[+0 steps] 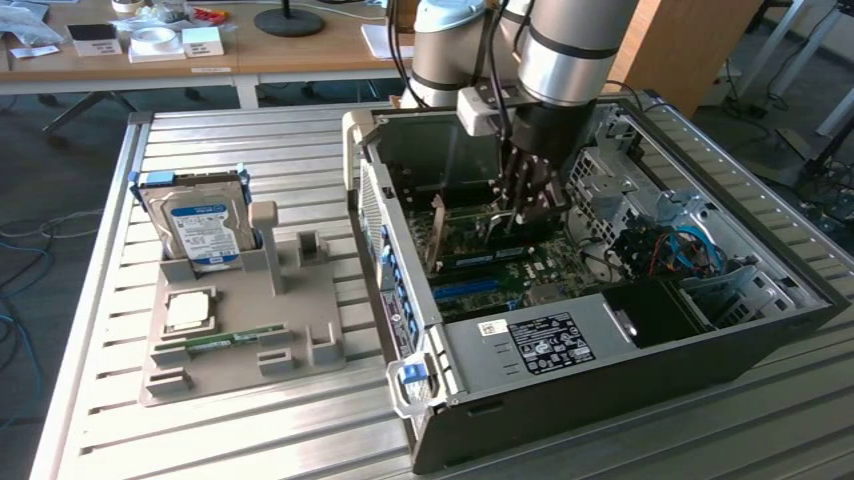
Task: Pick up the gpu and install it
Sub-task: 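Insert the gpu into the slot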
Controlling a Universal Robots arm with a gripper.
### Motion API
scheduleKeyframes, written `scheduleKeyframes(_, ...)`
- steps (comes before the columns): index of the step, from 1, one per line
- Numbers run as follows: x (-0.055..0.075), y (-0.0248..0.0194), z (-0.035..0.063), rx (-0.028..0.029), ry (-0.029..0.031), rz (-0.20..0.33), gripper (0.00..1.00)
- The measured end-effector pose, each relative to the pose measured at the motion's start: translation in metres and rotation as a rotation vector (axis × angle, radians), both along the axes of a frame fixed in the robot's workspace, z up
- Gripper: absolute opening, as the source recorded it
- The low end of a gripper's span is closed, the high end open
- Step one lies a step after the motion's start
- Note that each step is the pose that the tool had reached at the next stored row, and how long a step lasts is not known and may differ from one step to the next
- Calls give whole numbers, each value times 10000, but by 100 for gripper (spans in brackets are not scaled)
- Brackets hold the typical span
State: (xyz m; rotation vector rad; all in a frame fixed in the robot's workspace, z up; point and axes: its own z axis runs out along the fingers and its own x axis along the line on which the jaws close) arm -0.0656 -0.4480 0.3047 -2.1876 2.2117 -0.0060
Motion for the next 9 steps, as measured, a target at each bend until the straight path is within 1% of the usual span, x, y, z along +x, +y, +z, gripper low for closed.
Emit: scheduleKeyframes(9,0,0,-14,0,0,1,27)
